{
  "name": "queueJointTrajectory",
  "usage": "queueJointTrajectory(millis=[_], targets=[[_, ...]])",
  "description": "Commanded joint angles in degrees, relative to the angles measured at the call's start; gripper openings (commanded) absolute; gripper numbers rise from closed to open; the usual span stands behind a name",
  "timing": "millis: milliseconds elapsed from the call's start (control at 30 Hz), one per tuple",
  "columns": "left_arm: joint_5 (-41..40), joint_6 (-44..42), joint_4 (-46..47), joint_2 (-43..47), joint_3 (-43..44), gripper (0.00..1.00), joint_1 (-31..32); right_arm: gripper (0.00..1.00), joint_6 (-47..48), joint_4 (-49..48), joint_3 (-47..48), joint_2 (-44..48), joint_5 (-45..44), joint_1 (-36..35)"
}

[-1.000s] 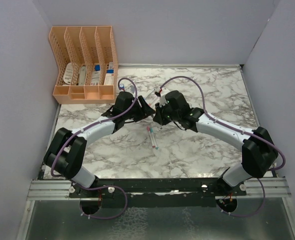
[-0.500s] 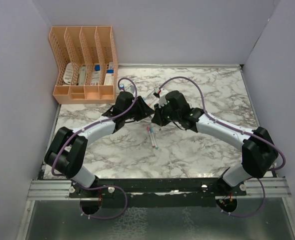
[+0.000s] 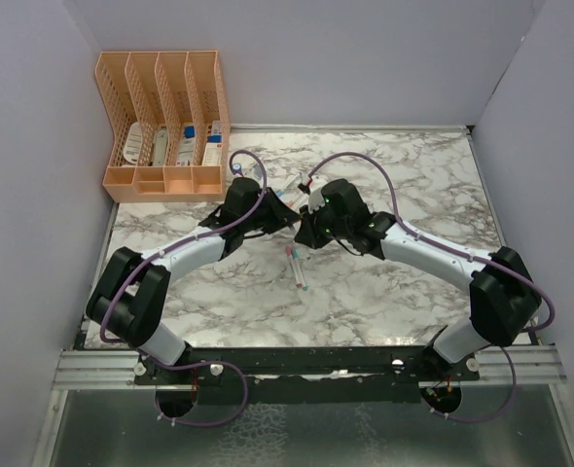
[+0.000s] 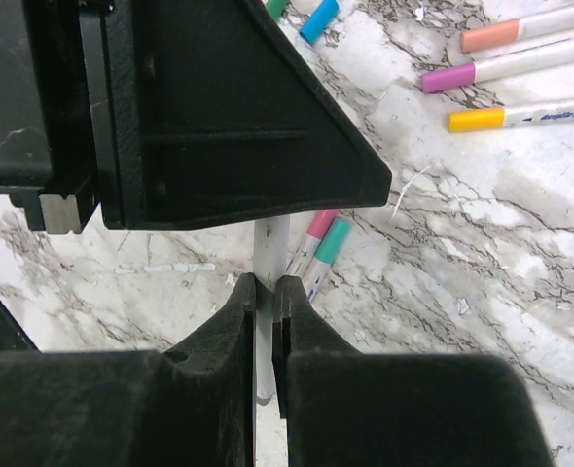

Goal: Open the pen caps

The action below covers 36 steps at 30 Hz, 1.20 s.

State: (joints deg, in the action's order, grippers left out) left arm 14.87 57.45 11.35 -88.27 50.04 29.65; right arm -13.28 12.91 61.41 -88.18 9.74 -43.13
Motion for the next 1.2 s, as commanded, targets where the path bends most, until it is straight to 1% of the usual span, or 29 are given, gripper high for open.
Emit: queueJointTrajectory(millis=[0, 33, 133, 167, 233, 300, 367, 467, 600, 933, 1000, 1133, 1167], targets=[[-0.7, -0.4, 1.3, 1.2, 0.3, 0.02, 0.0, 0.01, 0.6, -2.3, -0.6, 0.6, 1.3, -0.3], [-0.6, -0.4, 1.3, 1.2, 0.4, 0.0, -0.1, 0.01, 0.6, -2.3, -0.6, 0.6, 1.3, -0.3], [-0.6, -0.2, 1.6, 1.2, 0.1, 0.0, -0.1, 0.02, 0.6, -2.4, -0.4, 0.5, 1.3, -0.3], [-0.6, -0.1, 1.8, 1.4, 0.0, 0.0, 0.0, 0.05, 0.6, -2.4, -0.3, 0.3, 1.3, -0.3], [-0.5, 0.0, 2.4, 1.6, -0.3, 0.0, 0.0, 0.25, 0.6, -2.3, 0.1, -0.2, 1.5, -0.3], [-0.3, 0.3, 3.2, 2.0, -0.6, 0.0, 0.0, 0.41, 0.4, -2.1, 0.7, -0.9, 1.8, -0.3], [0.1, 0.4, 3.8, 2.2, -0.6, 0.0, 0.0, 0.49, 0.2, -2.0, 1.3, -1.6, 2.2, -0.3], [0.5, 0.4, 3.8, 2.4, -0.5, 0.0, 0.0, 0.5, -0.3, -2.3, 1.9, -2.4, 2.1, -0.3], [1.0, 0.8, 4.2, 2.8, -0.8, 0.0, 0.0, 0.5, -0.9, -3.3, 2.5, -3.4, 2.0, -0.3], [1.4, 0.9, 4.5, 3.0, -1.8, 0.0, 0.4, 0.33, -1.9, -4.6, 4.6, -5.1, 2.0, -0.3], [1.4, 0.8, 4.5, 3.0, -2.2, 0.0, 0.4, 0.26, -1.9, -4.5, 4.9, -5.1, 1.8, -0.3], [1.4, 0.7, 4.4, 3.3, -2.8, 0.0, 0.4, 0.06, -2.0, -4.4, 4.8, -5.1, 1.5, -0.3], [1.2, 0.7, 4.3, 3.4, -2.8, 0.0, 0.4, 0.02, -2.0, -4.1, 4.8, -5.1, 1.4, -0.3]])
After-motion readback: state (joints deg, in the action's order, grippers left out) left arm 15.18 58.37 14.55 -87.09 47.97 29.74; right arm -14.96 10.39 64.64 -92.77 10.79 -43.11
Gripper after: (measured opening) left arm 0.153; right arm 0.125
